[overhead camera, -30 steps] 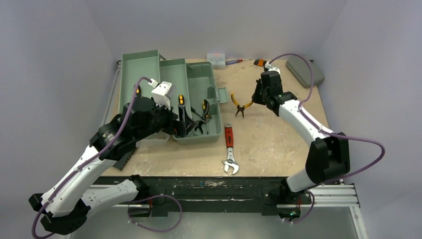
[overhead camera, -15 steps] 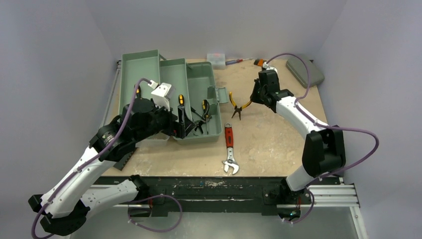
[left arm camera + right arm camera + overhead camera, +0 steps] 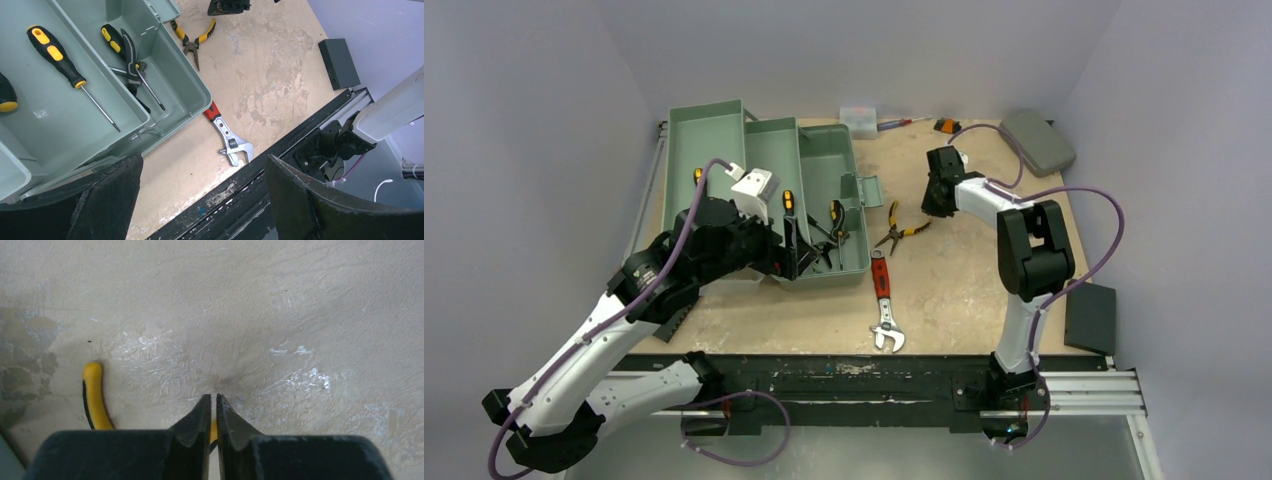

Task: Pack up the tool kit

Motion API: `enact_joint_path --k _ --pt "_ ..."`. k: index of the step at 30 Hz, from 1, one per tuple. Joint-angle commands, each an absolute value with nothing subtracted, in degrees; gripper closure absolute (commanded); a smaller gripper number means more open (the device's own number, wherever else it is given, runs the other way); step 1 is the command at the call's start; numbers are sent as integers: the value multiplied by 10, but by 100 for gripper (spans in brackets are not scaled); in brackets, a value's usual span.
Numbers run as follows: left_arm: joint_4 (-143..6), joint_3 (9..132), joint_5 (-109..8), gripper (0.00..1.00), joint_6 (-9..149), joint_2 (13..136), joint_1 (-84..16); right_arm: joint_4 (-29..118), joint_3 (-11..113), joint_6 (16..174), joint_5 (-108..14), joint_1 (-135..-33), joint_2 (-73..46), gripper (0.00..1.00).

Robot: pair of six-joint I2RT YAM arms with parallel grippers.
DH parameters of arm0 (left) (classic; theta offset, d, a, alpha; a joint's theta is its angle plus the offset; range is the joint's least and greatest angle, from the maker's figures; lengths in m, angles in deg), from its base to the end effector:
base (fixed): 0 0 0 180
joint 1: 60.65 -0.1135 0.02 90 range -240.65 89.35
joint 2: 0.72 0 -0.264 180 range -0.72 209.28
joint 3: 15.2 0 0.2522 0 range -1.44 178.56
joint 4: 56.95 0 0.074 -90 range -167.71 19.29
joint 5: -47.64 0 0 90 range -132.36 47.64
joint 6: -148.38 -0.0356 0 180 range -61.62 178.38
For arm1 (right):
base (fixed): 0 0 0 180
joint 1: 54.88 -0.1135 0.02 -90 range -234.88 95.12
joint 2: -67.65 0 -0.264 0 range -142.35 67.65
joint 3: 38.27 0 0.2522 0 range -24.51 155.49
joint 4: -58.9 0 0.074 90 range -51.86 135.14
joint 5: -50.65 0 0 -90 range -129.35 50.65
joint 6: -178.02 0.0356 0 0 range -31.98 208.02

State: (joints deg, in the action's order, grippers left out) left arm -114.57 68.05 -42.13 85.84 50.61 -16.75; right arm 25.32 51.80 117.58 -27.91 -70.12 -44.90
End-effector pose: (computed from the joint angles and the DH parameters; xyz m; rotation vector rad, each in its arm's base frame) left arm 0.1211 -0.1163 0.4054 0.2989 2.0880 -0.7698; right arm 0.4023 0.1023 0.1705 0.3906 2.4909 0.0597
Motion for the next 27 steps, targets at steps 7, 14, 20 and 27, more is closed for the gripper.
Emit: enact_joint_path --k 7,14,20,27 --pt "-1129 677 -426 12 861 504 -168 224 521 1206 -265 -710 -412 53" --pt "-1122 677 -429 12 862 511 -168 151 537 1327 -219 -723 -391 42" --pt "-1121 677 -434 12 865 510 -168 191 483 1419 -203 -740 -348 24" --pt "-1122 677 -432 12 865 506 -168 151 505 1486 -151 -773 -372 26"
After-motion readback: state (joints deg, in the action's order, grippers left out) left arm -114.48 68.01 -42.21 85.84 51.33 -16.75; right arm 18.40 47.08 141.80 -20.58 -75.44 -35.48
